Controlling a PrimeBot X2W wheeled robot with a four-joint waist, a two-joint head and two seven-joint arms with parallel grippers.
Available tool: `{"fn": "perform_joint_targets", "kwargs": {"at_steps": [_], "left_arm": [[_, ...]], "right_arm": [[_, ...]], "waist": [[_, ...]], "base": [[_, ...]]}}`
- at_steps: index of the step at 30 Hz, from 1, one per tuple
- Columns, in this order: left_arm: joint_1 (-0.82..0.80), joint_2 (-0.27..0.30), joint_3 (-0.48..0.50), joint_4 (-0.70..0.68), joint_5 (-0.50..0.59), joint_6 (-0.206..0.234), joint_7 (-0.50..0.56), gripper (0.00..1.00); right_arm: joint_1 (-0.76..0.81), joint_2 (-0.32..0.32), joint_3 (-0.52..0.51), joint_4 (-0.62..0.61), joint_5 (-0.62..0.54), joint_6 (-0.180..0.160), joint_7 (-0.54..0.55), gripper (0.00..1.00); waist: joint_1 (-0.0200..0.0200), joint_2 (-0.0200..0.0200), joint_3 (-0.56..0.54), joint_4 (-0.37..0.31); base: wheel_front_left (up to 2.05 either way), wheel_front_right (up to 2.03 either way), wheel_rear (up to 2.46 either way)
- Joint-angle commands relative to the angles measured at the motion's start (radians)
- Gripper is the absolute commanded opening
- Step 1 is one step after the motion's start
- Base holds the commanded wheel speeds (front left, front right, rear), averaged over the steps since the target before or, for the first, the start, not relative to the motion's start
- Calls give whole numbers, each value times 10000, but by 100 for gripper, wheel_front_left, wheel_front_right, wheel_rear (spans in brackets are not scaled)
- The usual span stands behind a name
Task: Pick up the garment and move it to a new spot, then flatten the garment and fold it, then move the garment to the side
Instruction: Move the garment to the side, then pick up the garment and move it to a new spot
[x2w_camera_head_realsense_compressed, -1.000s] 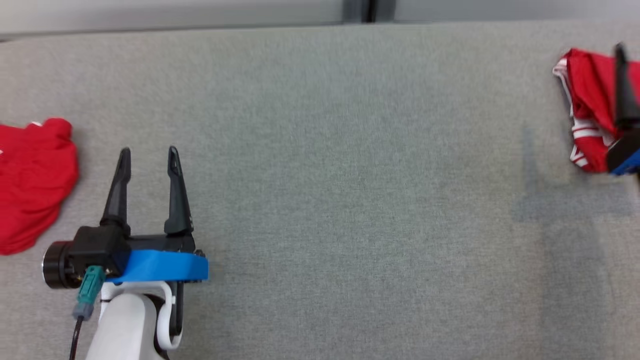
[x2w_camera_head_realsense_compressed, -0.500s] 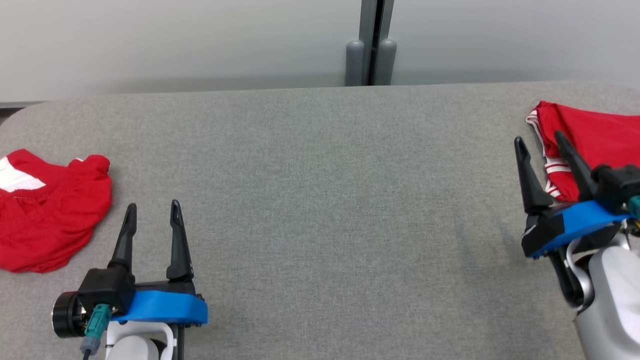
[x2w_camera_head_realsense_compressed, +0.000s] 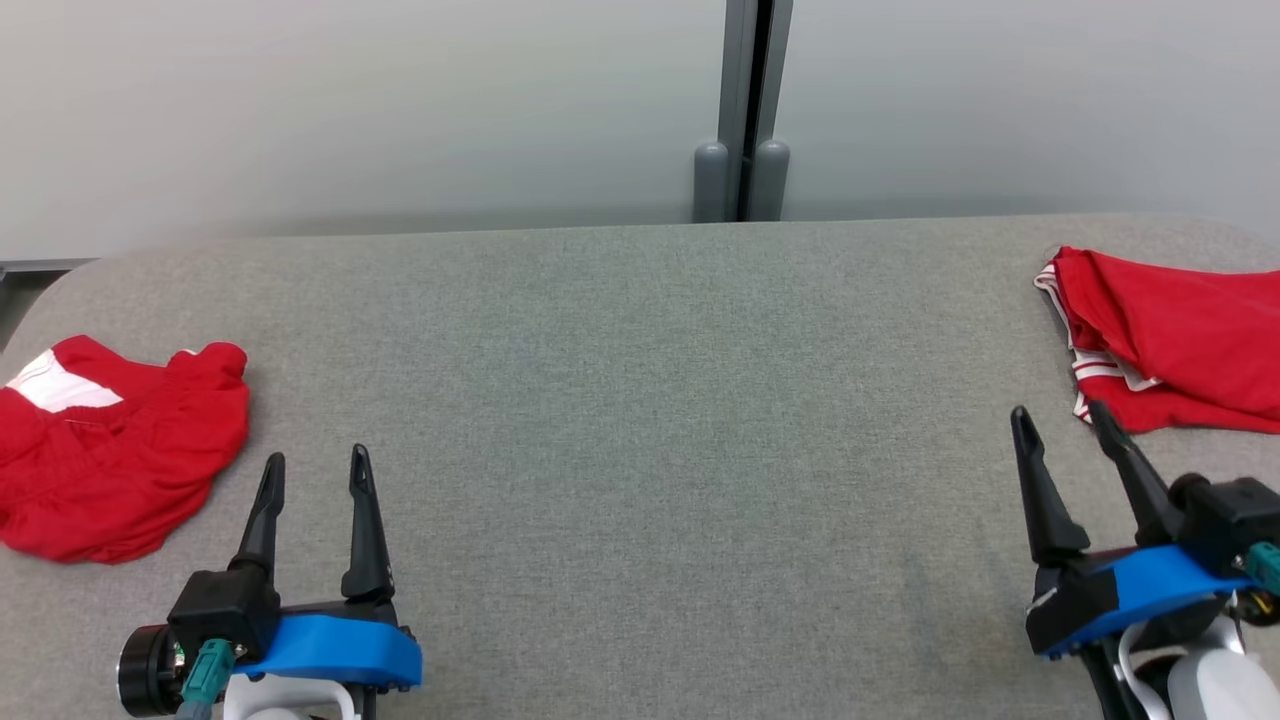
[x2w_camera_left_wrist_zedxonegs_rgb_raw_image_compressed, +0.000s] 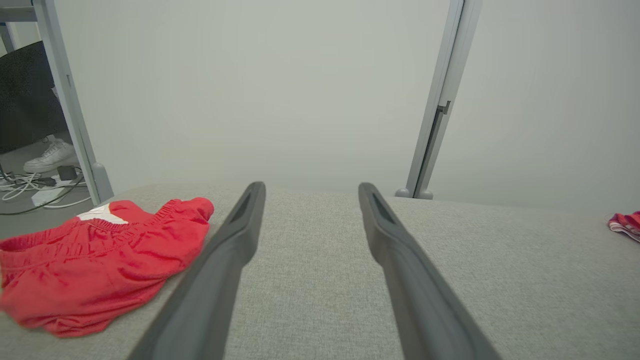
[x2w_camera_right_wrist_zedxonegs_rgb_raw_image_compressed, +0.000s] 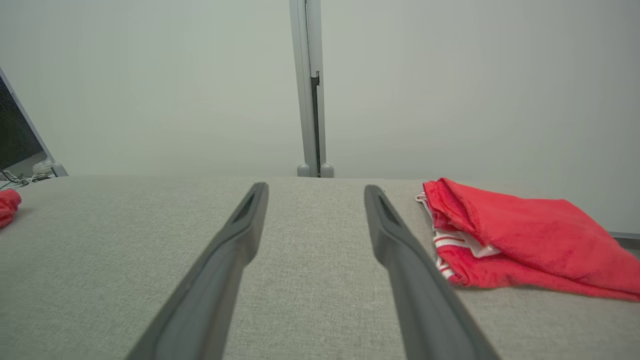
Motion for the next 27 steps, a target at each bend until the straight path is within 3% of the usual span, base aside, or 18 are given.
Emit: {"fn": "perform_joint_targets", "kwargs": {"at_steps": [1,10,27], "left_arm": [[97,16,-4,-38,-13,60,43,100],[222,142,-127,-214,-48,87,251,100],[-39,310,-141,-318,-98,274,361,100]], "right_arm": [[339,104,-101,-239,-125,4,103,100],[1176,555,-393,-1109,-380,4,582,100],[1159,657,-453,-1308,-524,4,719,100]], "waist": [[2,0,-48,19],[2,0,-112,118],[2,0,99,404]], "base": [[0,0,0],[0,0,0],[0,0,0]]}}
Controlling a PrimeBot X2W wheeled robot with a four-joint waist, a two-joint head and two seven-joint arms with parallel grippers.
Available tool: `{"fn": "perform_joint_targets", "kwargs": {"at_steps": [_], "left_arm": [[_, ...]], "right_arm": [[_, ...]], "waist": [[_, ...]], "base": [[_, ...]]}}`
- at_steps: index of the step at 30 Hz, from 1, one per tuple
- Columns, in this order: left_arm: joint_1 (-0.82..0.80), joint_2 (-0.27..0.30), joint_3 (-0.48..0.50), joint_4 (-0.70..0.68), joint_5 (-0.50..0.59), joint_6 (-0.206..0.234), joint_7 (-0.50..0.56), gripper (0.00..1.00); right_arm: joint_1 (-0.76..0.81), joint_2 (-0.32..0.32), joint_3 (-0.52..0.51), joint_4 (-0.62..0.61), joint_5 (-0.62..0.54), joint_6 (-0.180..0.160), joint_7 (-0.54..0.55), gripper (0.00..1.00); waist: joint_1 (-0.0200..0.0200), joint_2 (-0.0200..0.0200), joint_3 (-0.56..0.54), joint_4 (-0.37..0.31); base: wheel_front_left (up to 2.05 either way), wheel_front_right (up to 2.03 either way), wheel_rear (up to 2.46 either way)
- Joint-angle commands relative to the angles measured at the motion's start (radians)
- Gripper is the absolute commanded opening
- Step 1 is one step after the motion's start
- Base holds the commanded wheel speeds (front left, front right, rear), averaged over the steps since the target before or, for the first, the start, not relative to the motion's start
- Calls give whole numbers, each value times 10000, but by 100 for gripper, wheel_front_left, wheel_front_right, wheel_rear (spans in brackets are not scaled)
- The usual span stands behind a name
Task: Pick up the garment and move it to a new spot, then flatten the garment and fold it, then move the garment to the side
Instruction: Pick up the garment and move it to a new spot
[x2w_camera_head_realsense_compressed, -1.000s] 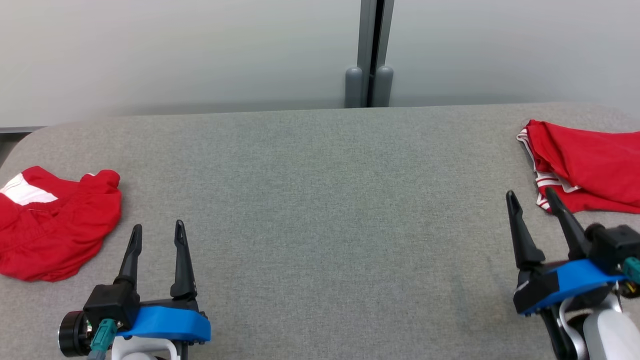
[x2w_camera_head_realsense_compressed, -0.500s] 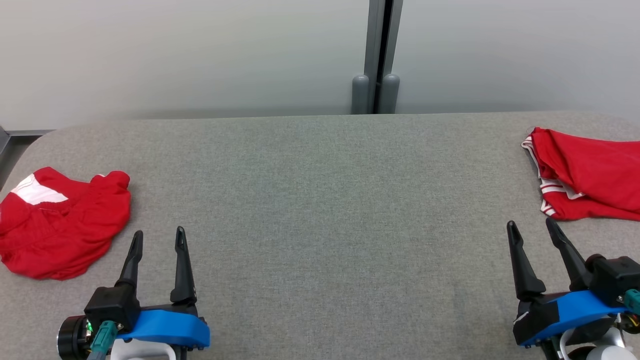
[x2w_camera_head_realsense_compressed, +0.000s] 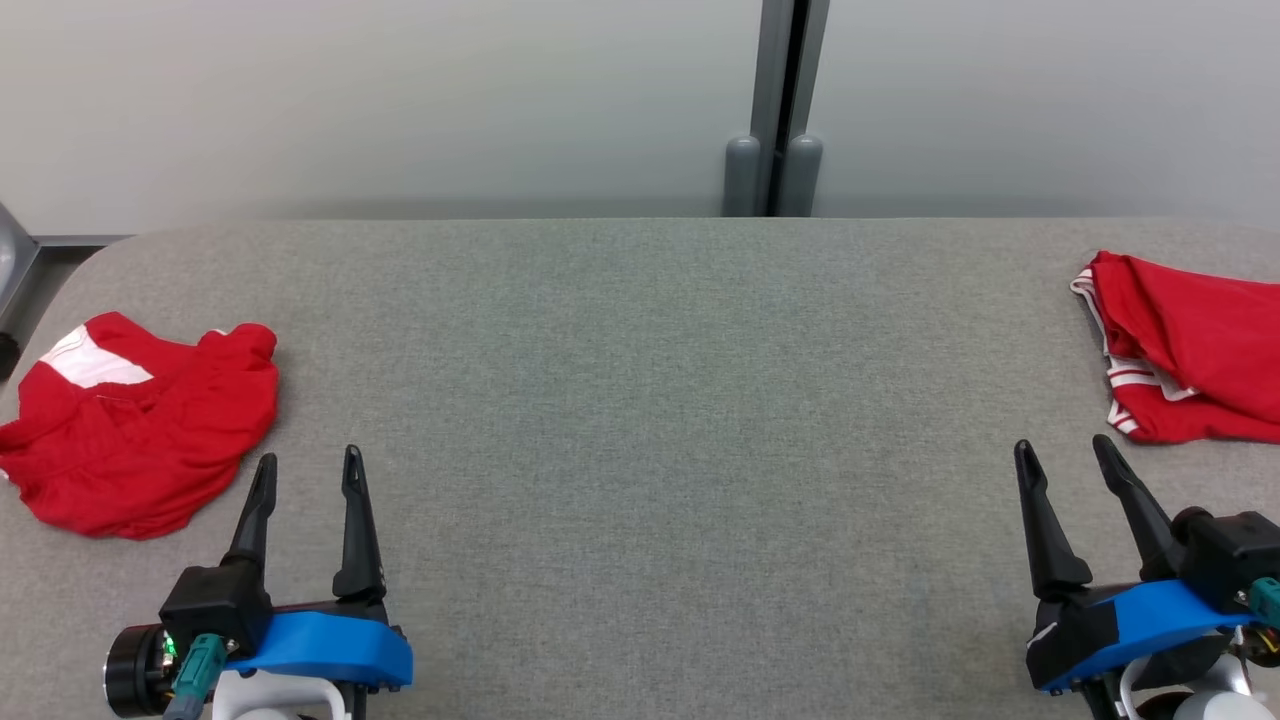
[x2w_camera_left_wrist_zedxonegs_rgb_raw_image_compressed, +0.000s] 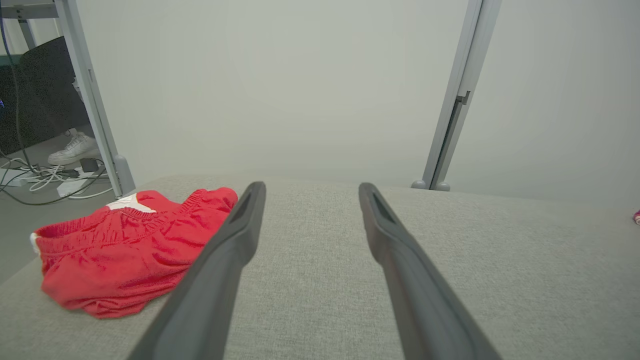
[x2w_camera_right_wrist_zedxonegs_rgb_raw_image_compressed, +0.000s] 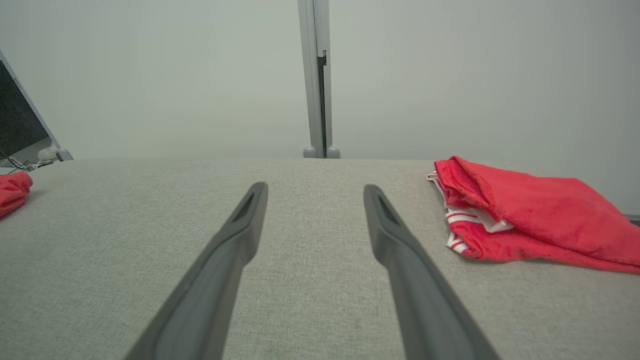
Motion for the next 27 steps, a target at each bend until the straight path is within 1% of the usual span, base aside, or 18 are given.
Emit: {"fn": "perform_joint_targets", "kwargs": {"at_steps": [1,8,21,27], "left_arm": [[-167,62,18,-31,-26,50,-35,100],[-290,116,45,-45,-95,144,-35,100],[-250,269,123,-48,-208,229,-53,100],[-32,390,273,-133,-283,327,8,100]], "right_arm": [[35,39,5,-32,-61,4,-20,100],[-67,112,58,5,-78,4,-125,100],[-202,183,175,136,-261,4,-134,100],[-177,171,240,166,-318,4,-127,100]], "waist": [[0,0,53,113],[0,0,182,759],[0,0,200,2624],[0,0,159,3338]], "base": [[0,0,0],[0,0,0],[0,0,0],[0,0,0]]}}
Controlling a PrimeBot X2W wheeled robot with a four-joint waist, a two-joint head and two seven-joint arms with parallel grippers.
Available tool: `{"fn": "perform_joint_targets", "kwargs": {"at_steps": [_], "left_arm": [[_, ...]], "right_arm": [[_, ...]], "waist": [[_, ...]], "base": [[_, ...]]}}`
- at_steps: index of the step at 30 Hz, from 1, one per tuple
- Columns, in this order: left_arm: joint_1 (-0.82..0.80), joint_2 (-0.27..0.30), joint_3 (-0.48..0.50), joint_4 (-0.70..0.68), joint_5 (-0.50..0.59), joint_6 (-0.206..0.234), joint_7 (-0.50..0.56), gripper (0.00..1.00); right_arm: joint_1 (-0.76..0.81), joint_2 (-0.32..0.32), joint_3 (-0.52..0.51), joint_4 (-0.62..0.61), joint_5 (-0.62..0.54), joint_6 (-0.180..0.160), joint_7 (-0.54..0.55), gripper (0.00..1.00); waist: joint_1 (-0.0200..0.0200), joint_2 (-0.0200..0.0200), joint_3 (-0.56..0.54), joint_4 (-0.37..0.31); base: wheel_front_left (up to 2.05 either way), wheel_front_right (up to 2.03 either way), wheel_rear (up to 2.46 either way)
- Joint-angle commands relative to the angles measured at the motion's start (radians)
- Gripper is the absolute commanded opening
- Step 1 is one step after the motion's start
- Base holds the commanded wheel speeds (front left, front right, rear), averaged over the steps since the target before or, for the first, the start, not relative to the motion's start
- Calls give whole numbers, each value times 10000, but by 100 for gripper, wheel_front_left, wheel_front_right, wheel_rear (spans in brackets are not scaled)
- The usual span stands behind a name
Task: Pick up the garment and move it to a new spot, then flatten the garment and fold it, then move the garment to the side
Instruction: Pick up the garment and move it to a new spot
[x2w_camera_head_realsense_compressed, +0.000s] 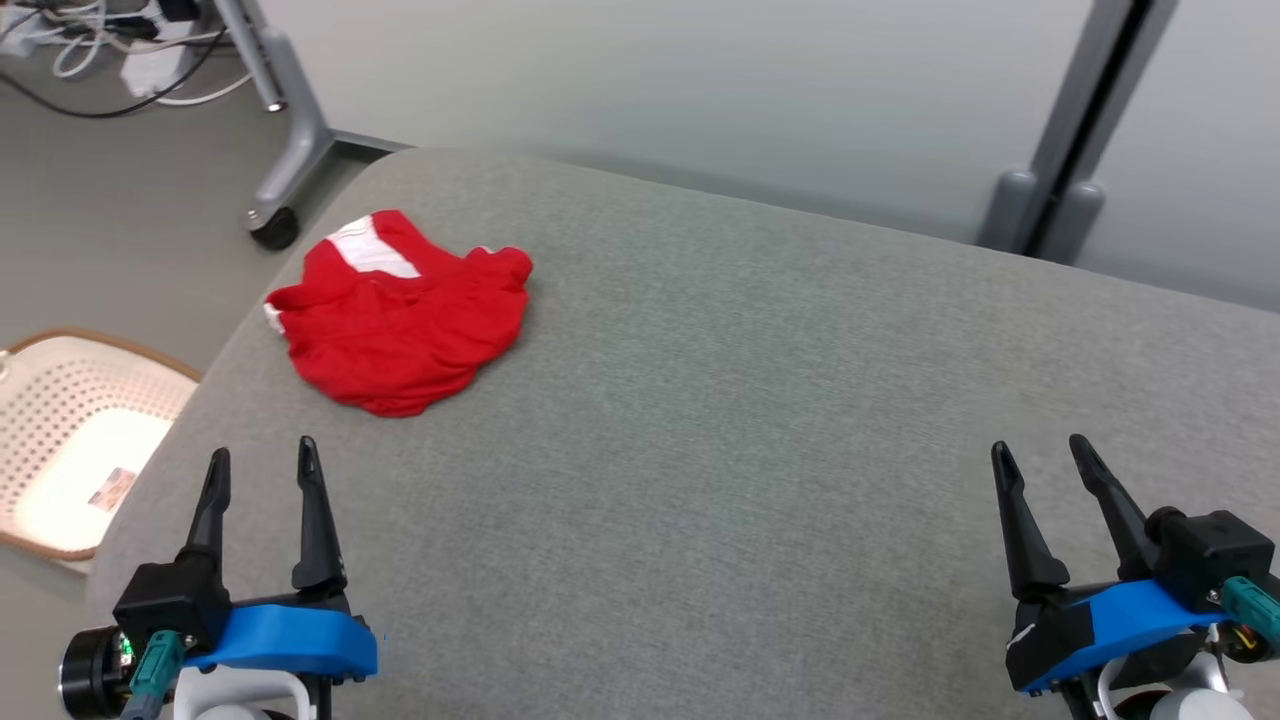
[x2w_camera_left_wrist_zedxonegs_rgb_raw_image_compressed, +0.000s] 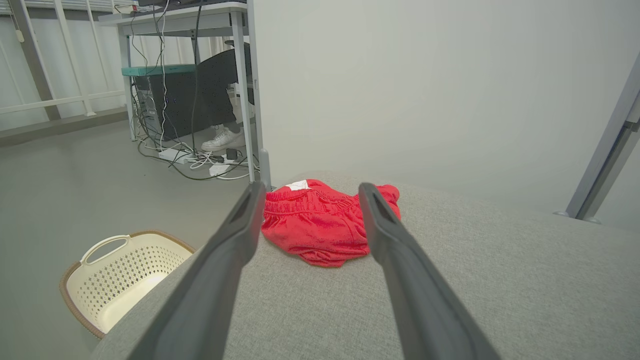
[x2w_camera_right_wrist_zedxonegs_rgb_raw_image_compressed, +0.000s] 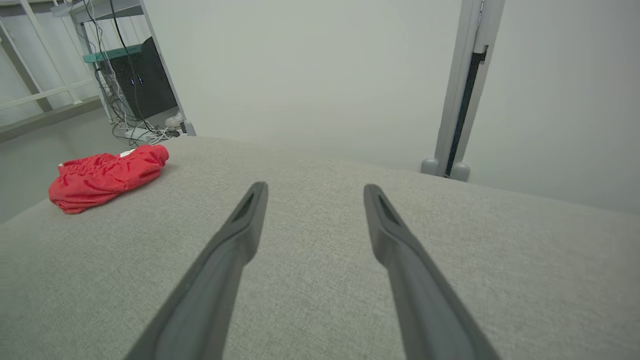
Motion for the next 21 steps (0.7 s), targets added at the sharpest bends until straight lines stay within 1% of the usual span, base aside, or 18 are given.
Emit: {"fn": "perform_joint_targets", "kwargs": {"at_steps": [1,6,11,18,21], "left_arm": [[94,49,55,-102,5,63,44,100],[160,168,114,-241,-43,121,125,100],[251,253,143,-273,-97,167,159,100],[-109,234,244,-215,-253,235,97,100],[-593,399,407,-94,-320,174,66,100]], "right_arm": [[-74,15,4,20,-94,4,19,100],[-86,-1,21,53,-94,4,60,100],[-83,-16,85,99,-70,4,83,100],[-80,-154,91,-30,-29,4,159,100],[-244,-277,34,-168,-43,4,227,100]], "waist": [[-1,0,95,302],[-1,0,76,568],[-1,0,28,645],[-1,0,229,440],[-1,0,472,276]], "base": [[0,0,0],[0,0,0],[0,0,0],[0,0,0],[0,0,0]]}}
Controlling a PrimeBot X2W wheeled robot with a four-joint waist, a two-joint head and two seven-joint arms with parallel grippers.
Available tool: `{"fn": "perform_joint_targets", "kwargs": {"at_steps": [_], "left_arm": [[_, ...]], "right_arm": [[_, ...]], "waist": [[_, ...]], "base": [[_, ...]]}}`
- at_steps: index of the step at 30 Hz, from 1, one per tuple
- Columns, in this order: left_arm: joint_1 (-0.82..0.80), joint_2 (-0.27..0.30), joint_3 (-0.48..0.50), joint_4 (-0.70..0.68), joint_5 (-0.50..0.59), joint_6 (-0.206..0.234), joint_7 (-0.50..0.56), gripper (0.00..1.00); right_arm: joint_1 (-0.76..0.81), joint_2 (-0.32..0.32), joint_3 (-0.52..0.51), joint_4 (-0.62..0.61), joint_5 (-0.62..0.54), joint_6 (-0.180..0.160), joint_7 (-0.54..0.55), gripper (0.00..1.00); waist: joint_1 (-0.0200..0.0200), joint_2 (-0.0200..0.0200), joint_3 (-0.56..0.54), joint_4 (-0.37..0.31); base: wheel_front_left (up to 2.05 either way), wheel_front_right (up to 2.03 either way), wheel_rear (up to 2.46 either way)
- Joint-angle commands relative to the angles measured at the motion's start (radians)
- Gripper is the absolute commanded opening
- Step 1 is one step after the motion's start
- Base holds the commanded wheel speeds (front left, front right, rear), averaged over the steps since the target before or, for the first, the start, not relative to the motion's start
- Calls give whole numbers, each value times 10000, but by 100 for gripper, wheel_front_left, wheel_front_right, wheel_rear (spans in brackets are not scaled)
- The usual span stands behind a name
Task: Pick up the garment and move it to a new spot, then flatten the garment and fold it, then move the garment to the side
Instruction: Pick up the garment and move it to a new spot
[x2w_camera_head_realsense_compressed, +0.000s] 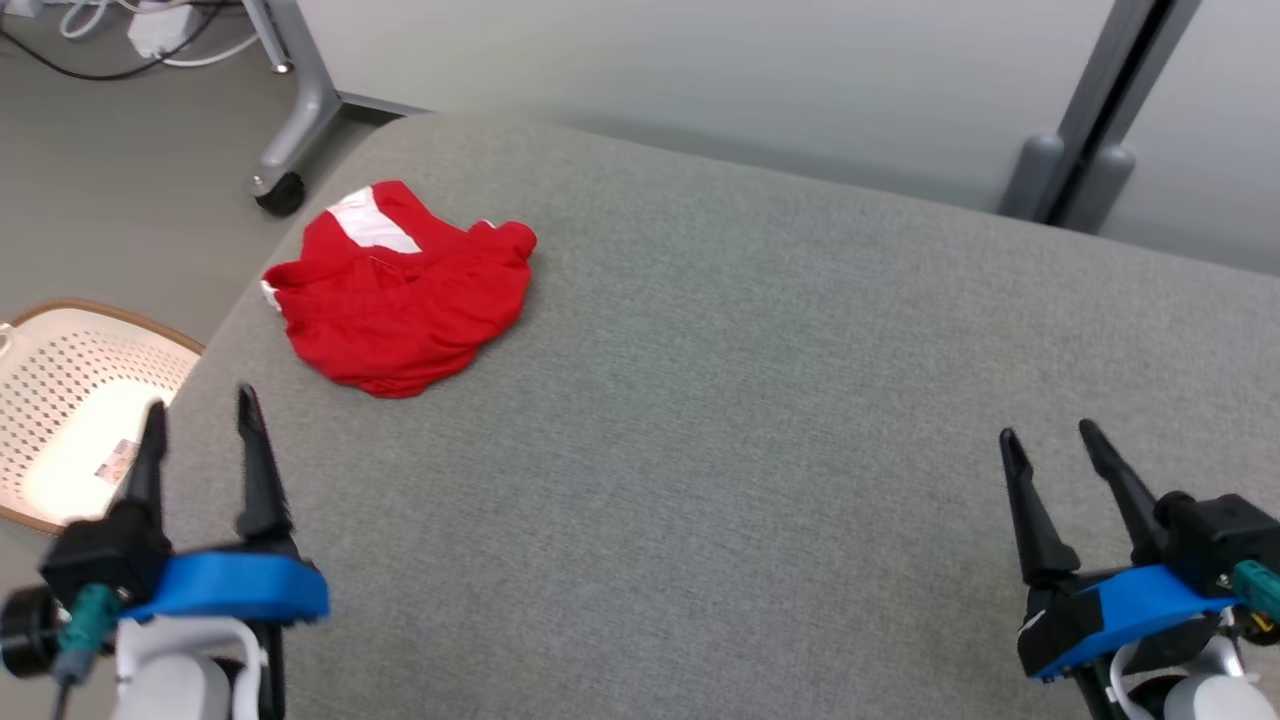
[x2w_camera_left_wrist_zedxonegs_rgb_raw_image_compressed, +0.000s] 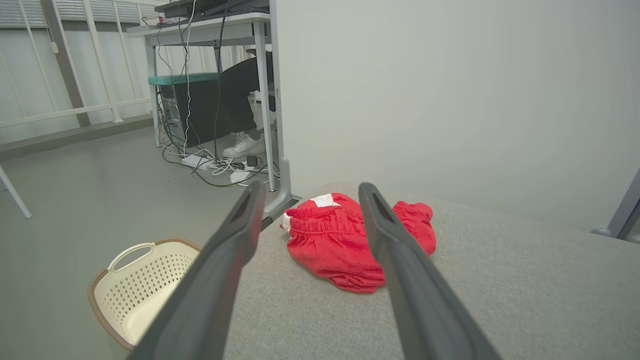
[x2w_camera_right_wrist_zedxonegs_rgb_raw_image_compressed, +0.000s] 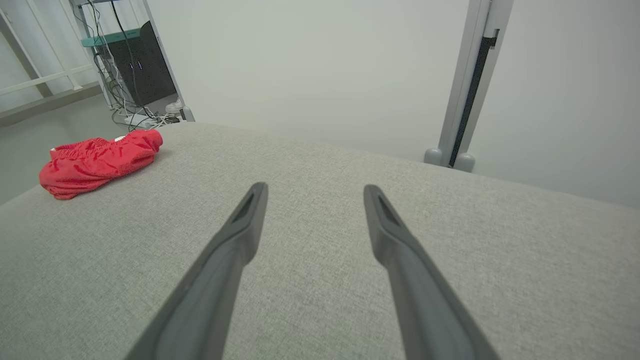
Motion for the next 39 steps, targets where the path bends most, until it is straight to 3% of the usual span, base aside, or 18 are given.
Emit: {"fn": "perform_joint_targets", "kwargs": {"at_steps": [1,12,21,29,39], "left_arm": [[-401,115,131,76,-87,-38,-40,100],[-3953,967,805,1423,-497,-284,71,100],[-6804,1624,893,4299,-845,-867,387,100],[-7704,1472,468,7000,-1048,-1505,1158,100],[-8080,1013,-32,9413,-1405,-2135,3049,100]], "right_arm": [[-217,-124,-48,-94,2,4,12,100],[-787,-727,-531,-1315,-248,4,629,100],[-976,-1195,-1277,-2886,-356,4,1298,100],[-860,-1326,-1730,-3513,-261,4,1511,100],[-1031,-1298,-1649,-3607,-324,4,1640,100]], "waist": [[1,0,114,-60],[1,0,1870,-999],[1,0,3624,-1719],[1,0,4238,-1872],[1,0,4276,-1785]], "base": [[0,0,0],[0,0,0],[0,0,0],[0,0,0],[0,0,0]]}}
